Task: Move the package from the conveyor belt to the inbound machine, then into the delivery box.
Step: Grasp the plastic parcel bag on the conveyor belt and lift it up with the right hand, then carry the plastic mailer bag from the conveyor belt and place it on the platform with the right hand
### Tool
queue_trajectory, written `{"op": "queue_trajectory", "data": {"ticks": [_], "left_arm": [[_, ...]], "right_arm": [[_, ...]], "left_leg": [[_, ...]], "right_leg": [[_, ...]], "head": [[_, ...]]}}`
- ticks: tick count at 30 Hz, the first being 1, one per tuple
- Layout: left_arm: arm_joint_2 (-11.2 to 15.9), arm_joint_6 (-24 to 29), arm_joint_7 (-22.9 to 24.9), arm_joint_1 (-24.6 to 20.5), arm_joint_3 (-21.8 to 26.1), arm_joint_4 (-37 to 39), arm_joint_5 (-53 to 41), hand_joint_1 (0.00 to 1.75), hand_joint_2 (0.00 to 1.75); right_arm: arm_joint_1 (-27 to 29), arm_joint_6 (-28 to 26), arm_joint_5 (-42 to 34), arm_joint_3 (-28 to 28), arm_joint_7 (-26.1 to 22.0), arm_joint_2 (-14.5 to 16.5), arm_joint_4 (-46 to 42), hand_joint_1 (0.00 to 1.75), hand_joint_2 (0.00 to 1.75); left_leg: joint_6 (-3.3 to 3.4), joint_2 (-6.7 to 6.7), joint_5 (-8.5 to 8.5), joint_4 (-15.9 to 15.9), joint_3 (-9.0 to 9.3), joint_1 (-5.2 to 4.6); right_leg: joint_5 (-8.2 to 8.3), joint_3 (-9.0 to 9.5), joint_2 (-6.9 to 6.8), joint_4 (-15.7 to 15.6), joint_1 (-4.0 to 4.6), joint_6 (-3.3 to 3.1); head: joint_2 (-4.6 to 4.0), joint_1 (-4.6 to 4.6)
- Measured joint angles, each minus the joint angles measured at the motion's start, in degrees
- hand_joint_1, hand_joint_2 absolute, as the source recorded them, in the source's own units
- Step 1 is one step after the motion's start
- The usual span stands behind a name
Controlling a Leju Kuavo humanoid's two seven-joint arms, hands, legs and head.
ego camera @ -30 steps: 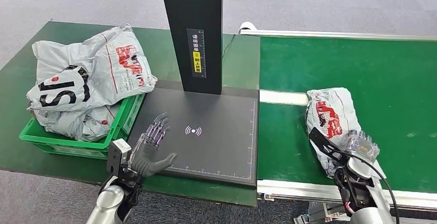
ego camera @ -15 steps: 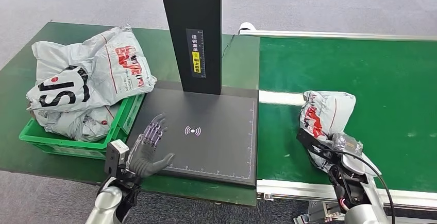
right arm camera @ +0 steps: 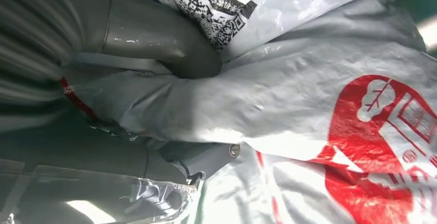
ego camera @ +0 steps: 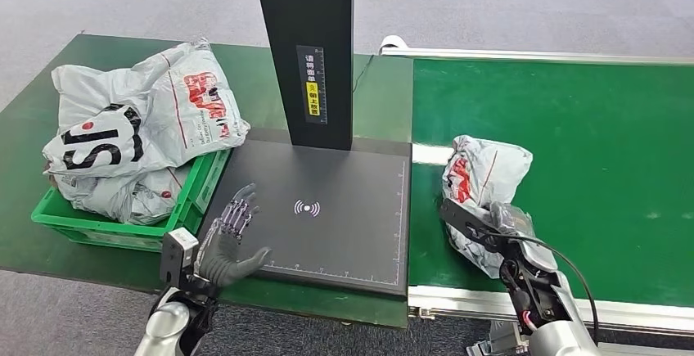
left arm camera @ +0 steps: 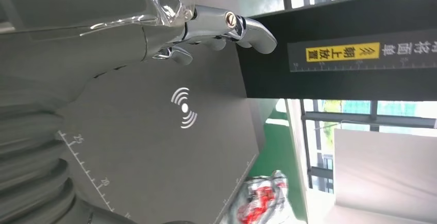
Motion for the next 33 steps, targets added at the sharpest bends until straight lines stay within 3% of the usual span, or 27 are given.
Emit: {"op": "queue_trajectory", "data": {"ticks": [4,9,16,20,22,25,27,33], "left_arm": [[-0.21,0.51,-0.16,0.51,0.07,-1.09,0.43,0.0,1.75],[-0.78,2.8,-0.57,0.45,0.07,-3.6,1.6,0.0,1.75],[-0.94,3.8,-0.99,0.5,0.07,-5.7,2.17,0.0,1.75],[-1.04,4.91,-2.82,0.65,0.13,-6.31,2.61,0.0,1.75],[-1.07,5.79,-4.13,0.82,0.32,-6.85,2.83,0.0,1.75],[-1.08,8.06,-6.25,0.92,0.83,-7.69,2.68,0.0,1.75],[-1.13,9.73,-7.19,0.96,1.15,-8.24,2.4,0.0,1.75],[-1.17,13.77,-8.5,1.11,1.51,-9.59,2.27,0.0,1.75]], "right_arm": [[0.53,-8.68,-9.94,-0.69,-3.22,0.91,-5.79,1.75,1.75],[3.93,-16.12,-21.03,-1.64,-12.54,1.58,-17.9,1.75,1.75],[7.0,-18.45,-23.88,-1.6,-14.99,2.45,-27.22,1.75,1.75],[8.23,-21.39,-28.33,-1.41,-20.76,3.06,-30.35,1.75,1.75],[8.84,-18.56,-32.49,-0.69,-22.73,3.48,-32.41,1.75,1.75],[9.42,-8.22,-37.25,2.5,-22.98,3.64,-34.27,1.75,1.75],[9.5,-3.27,-37.98,5.94,-22.55,3.67,-34.42,1.75,1.75],[6.84,5.02,-36.46,17.78,-17.9,3.64,-31.4,1.75,1.75]], "left_leg": [[0.0,-0.01,0.0,0.01,-0.02,0.0],[0.0,0.0,-0.01,0.01,-0.05,-0.01],[0.0,0.0,-0.01,0.0,-0.03,0.0],[0.0,0.01,0.0,0.0,-0.03,0.0],[0.0,0.05,-0.01,0.0,-0.03,0.0],[0.0,0.12,-0.01,-0.02,-0.03,0.0],[-0.01,0.13,-0.01,-0.02,-0.04,0.01],[-0.01,0.13,0.01,-0.02,-0.01,0.01]], "right_leg": [[0.0,-0.05,0.0,0.0,0.0,0.0],[-0.01,-0.06,0.0,0.0,0.0,0.0],[0.0,-0.05,0.0,0.0,0.0,0.0],[0.0,-0.04,0.01,0.0,0.0,0.0],[0.0,-0.05,0.02,0.0,0.0,0.0],[-0.01,-0.06,0.06,0.0,0.01,-0.01],[-0.01,-0.07,0.07,0.0,0.01,-0.01],[-0.01,-0.04,0.06,0.01,0.02,-0.01]], "head": [[0.0,0.01],[0.0,0.01],[0.0,0.01],[0.0,-0.01],[0.0,0.0],[0.0,-0.01],[0.0,-0.01],[0.0,0.01]]}}
